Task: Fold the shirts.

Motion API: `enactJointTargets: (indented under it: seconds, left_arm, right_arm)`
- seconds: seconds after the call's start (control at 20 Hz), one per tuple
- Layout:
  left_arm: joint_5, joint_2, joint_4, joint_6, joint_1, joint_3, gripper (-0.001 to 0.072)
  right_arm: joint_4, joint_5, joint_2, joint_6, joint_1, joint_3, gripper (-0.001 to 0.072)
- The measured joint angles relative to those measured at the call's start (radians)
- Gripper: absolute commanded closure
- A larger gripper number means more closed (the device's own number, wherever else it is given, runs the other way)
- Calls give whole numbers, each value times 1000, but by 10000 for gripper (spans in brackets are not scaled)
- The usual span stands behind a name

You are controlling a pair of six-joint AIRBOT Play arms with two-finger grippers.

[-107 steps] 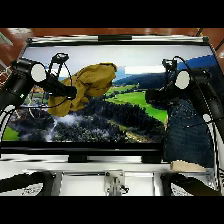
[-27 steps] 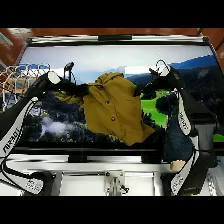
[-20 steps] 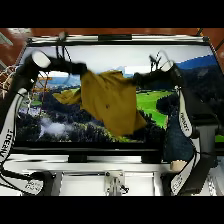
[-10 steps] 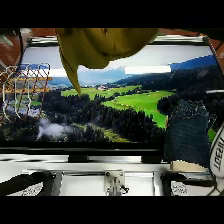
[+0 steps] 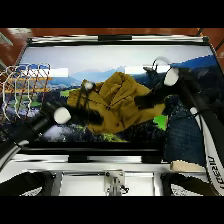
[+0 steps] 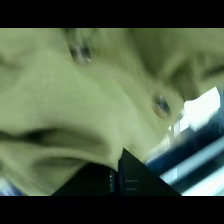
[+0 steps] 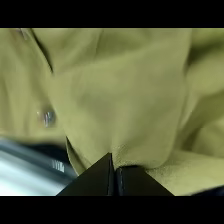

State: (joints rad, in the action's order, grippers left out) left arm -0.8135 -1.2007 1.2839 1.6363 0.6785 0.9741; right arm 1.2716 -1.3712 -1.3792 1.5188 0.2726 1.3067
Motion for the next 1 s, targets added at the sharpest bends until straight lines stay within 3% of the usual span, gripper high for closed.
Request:
enactJointTargets:
  seconds: [0.05, 0.3, 0.55, 0.75, 1.0]
  left_arm:
    - [-16, 2, 0, 13, 29, -30, -5]
    - [-159, 52, 83, 42, 26, -18, -13]
    - [-95, 50, 153, 77, -231, 118, -13]
    - [-18, -113, 14, 55, -409, 227, -13]
    - [21, -390, -111, 24, -462, 385, -13]
  right_arm:
    - [12, -19, 5, 12, 3, -32, 121]
    - [39, -53, 106, 23, -2, -86, 121]
    - [16, 123, 168, 58, -98, 11, 121]
    - [-44, 293, 95, 67, -147, 71, 121]
    - [-229, 432, -60, 55, -161, 89, 121]
